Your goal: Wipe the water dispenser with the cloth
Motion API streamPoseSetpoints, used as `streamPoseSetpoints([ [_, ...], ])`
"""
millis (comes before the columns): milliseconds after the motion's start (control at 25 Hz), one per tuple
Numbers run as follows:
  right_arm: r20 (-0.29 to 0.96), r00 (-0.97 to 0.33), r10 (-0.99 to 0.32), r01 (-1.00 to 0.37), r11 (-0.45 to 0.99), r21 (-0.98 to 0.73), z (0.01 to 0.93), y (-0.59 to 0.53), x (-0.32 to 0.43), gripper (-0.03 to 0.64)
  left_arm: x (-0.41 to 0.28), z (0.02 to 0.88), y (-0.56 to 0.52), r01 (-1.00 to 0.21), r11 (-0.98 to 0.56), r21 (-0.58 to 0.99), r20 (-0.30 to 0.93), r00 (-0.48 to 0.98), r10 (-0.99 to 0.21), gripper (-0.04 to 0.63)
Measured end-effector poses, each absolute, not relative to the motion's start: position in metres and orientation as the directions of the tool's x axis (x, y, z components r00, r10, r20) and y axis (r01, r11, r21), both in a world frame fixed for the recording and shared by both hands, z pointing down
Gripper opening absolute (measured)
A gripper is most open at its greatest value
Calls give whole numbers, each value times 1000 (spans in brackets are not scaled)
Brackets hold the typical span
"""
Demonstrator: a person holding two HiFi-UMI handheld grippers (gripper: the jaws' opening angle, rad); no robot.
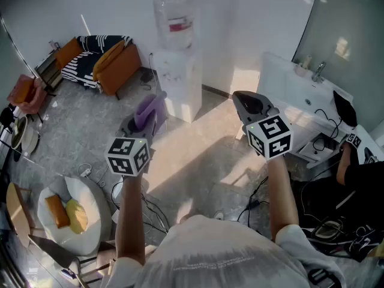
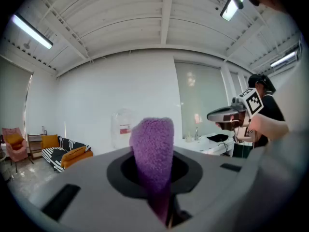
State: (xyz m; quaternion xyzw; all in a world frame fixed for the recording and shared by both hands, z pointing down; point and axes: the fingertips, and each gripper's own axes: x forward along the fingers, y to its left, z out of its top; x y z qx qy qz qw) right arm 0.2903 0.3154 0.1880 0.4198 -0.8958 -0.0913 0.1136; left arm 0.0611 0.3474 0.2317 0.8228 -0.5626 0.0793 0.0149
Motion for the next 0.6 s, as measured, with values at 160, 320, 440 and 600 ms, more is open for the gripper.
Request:
streamPoseSetpoints([
  [160, 119, -623, -773, -734, 630, 254, 190, 312, 301, 14, 71, 235, 345, -929, -364, -69, 152, 350, -924, 49],
  [320, 94, -613, -785, -754, 616, 227, 191, 307, 316, 14, 84, 237, 345, -930, -359, -74, 155, 345, -926, 49],
  [440, 96, -617, -781, -752, 621, 221, 195, 302, 327, 14, 94, 242, 343, -934, -350, -73, 159, 336, -928, 49],
  [600, 113, -642, -758, -729, 650, 213, 206, 294, 343, 14, 110, 254, 341, -944, -325, -61, 178, 310, -934, 49],
])
